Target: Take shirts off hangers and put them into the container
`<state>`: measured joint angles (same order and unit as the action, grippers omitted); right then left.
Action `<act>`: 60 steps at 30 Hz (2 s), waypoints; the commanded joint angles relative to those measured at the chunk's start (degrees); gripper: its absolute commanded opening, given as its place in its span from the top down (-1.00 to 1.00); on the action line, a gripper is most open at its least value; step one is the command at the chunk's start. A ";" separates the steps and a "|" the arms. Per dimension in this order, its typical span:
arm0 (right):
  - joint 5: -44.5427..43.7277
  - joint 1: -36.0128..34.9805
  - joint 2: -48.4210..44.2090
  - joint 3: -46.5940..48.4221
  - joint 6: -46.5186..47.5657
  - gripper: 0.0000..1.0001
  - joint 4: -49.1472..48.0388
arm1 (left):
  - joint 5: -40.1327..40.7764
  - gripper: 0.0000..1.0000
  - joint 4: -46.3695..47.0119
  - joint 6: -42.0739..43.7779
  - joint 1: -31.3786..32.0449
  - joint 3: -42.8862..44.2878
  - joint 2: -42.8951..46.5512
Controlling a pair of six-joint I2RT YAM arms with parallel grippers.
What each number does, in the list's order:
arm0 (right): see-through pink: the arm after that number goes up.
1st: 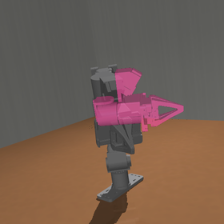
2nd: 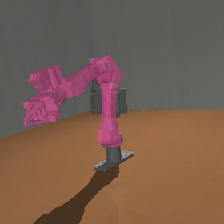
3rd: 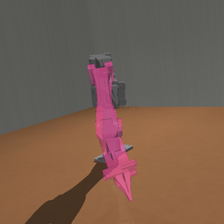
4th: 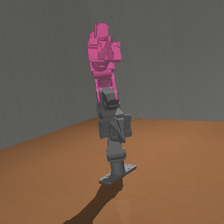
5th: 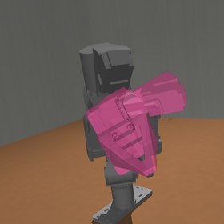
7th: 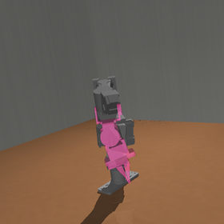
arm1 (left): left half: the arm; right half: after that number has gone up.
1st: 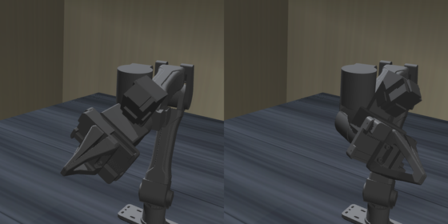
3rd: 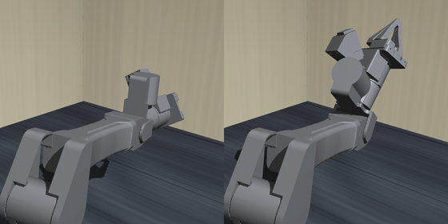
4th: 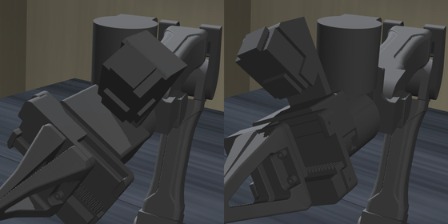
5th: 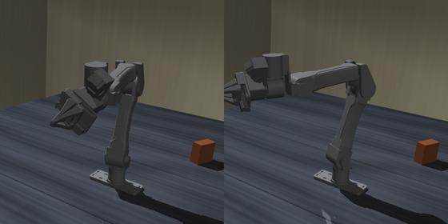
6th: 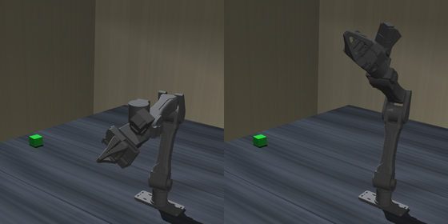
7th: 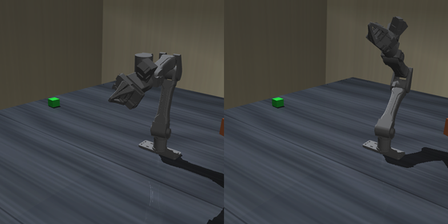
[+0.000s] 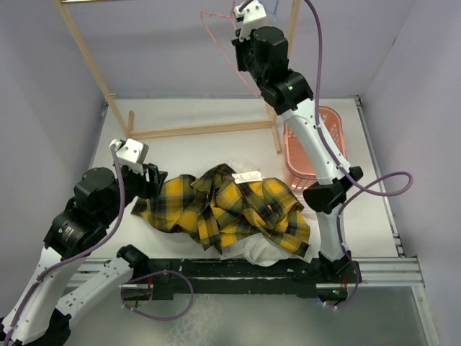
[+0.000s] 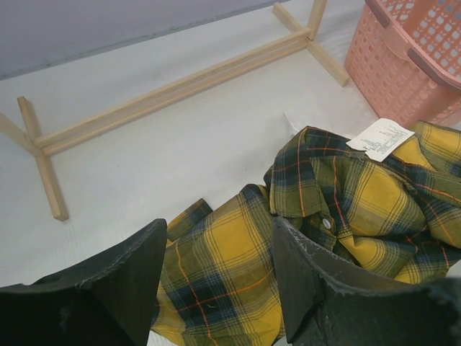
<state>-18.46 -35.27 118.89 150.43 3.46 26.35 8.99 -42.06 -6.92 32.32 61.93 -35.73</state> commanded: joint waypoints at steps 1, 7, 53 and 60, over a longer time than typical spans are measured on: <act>0.33 0.57 -1.06 1.71 0.86 1.00 -5.86 | 0.67 -0.26 0.32 -1.29 -0.06 -0.93 1.01; 2.45 0.62 -3.61 -2.09 0.20 0.42 -4.33 | 1.11 -0.26 1.05 -2.57 0.00 -3.47 1.59; 35.96 -7.53 -50.80 -102.04 -33.46 -0.89 -24.37 | -6.96 0.40 50.28 -57.82 -0.06 -60.79 13.85; 25.07 -18.15 -40.11 -93.74 -32.44 -0.89 -23.17 | -15.60 0.42 71.68 -53.06 0.03 -57.73 -5.17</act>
<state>13.93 -48.45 73.87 49.89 -29.45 4.45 0.95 9.69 -62.02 32.32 1.93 -33.87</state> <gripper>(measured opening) 0.944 0.291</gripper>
